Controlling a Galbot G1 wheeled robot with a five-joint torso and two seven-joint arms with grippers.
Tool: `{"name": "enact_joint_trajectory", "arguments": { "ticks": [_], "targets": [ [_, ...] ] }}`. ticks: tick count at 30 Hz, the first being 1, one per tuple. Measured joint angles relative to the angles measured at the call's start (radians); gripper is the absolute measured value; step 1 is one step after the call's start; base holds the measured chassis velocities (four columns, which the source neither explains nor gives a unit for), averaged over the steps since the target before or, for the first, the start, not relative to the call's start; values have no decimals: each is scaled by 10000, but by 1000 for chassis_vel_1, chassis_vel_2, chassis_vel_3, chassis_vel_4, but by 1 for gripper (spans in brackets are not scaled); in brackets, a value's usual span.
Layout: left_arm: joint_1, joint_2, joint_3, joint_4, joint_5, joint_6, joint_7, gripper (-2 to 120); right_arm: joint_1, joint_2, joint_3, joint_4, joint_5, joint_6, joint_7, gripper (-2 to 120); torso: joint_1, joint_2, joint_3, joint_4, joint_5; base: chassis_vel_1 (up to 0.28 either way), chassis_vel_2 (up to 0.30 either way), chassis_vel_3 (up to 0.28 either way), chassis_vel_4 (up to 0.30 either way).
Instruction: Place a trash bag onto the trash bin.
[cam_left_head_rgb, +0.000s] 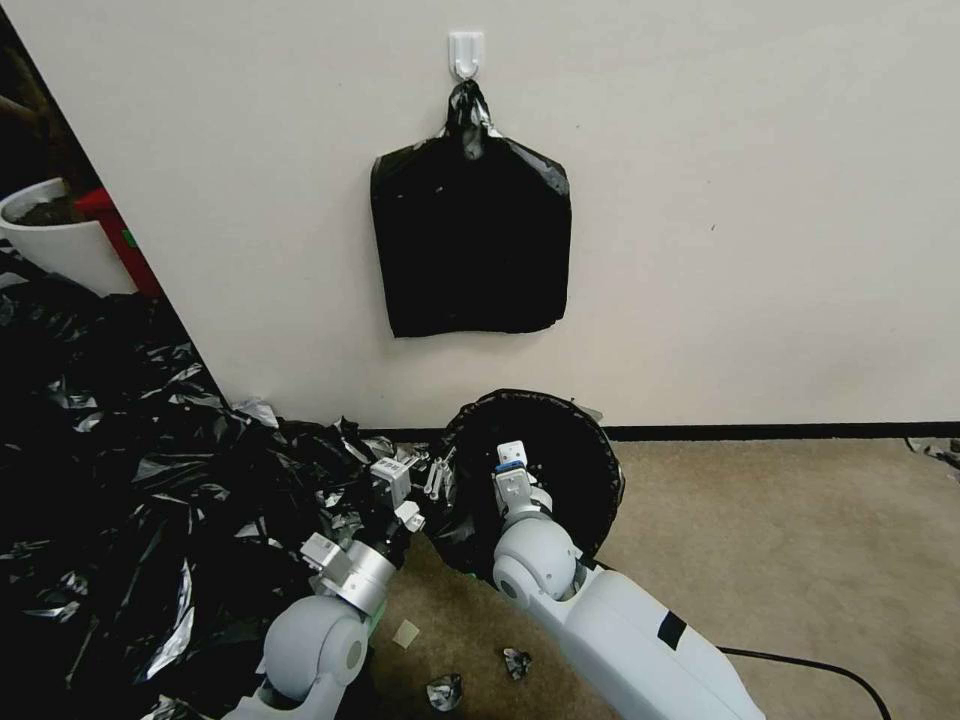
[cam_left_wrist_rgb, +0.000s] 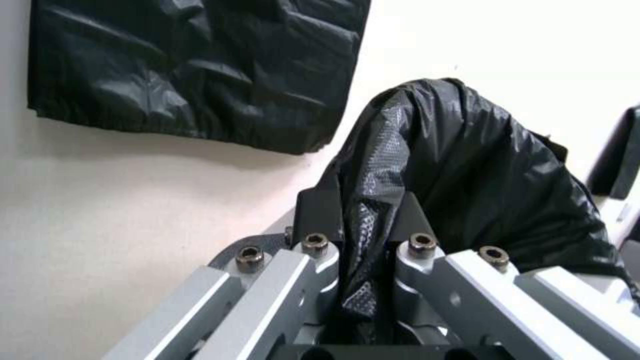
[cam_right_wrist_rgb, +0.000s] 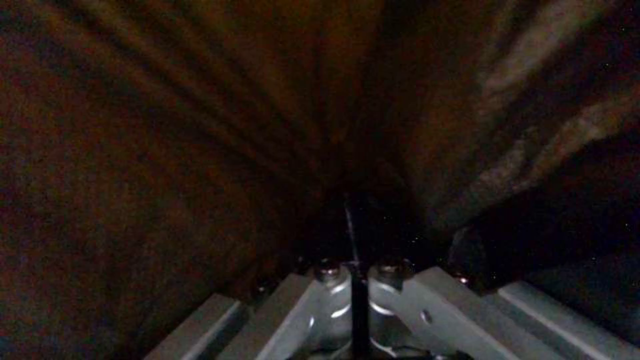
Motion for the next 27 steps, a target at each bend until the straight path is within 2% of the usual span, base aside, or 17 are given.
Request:
{"name": "enact_joint_trajectory", "arguments": {
  "ticks": [5, 9, 12, 16, 22, 27],
  "targets": [
    [19, -49, 49, 0, -325, 107, -20, 5, -98, -17, -57, 209, -143, 391, -355, 0, 0, 0, 0, 0, 0, 0, 0, 0, 0],
    [10, -101, 87, 9, -578, 207, -22, 5, -165, 11, -208, 609, 1210, 612, -474, 0, 0, 0, 0, 0, 0, 0, 0, 0, 0],
    [-14, -111, 87, 19, -700, 251, -22, 5, -187, 16, -199, 649, 1407, 466, -430, 0, 0, -1, 0, 1, 0, 0, 0, 0, 0],
    [-25, -81, 32, 19, -840, 295, -20, 5, -192, -84, -45, 503, 787, 185, -329, 0, 0, 0, 0, 1, 0, 0, 0, 0, 0],
    [-101, -80, 9, 181, -713, 296, -47, 5, -395, -279, 81, 738, -120, 306, -506, 0, 0, 0, 0, 0, 0, 0, 0, 0, 0],
    [-290, -85, 27, 401, -300, 421, -501, 5, -937, -658, 12, 1728, -172, 806, -1368, 6, 0, 0, 0, 0, 0, 0, 0, 0, 0]
  ]
}}
